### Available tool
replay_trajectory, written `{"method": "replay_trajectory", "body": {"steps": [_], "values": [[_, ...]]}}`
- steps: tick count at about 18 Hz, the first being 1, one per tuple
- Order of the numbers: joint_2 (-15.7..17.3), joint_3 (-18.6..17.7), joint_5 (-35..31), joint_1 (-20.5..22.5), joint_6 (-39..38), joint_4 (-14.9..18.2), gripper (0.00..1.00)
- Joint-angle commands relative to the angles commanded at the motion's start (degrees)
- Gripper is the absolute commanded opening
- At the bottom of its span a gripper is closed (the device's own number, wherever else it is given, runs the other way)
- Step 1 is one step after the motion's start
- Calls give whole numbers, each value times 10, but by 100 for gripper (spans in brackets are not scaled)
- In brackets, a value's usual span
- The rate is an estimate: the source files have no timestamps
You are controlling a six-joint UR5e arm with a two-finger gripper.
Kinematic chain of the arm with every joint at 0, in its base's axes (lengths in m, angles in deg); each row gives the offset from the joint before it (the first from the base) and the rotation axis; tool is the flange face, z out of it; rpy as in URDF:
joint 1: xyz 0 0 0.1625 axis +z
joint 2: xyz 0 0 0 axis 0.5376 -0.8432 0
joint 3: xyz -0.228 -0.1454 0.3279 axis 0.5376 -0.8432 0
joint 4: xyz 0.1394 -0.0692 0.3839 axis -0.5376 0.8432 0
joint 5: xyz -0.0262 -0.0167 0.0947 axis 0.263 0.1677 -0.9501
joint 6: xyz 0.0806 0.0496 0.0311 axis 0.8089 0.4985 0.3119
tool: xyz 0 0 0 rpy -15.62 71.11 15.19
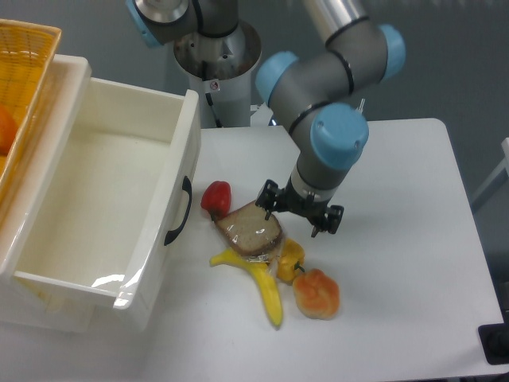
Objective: Pick up the toast
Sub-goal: 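Lower the open gripper down onto the toast slice on the banana, then close the gripper on the edge of the brown toast slice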
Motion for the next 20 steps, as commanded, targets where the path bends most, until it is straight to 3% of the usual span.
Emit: {"method": "replay_trajectory", "body": {"steps": [20], "values": [[-14, -46, 11, 9, 0, 2, 100]]}}
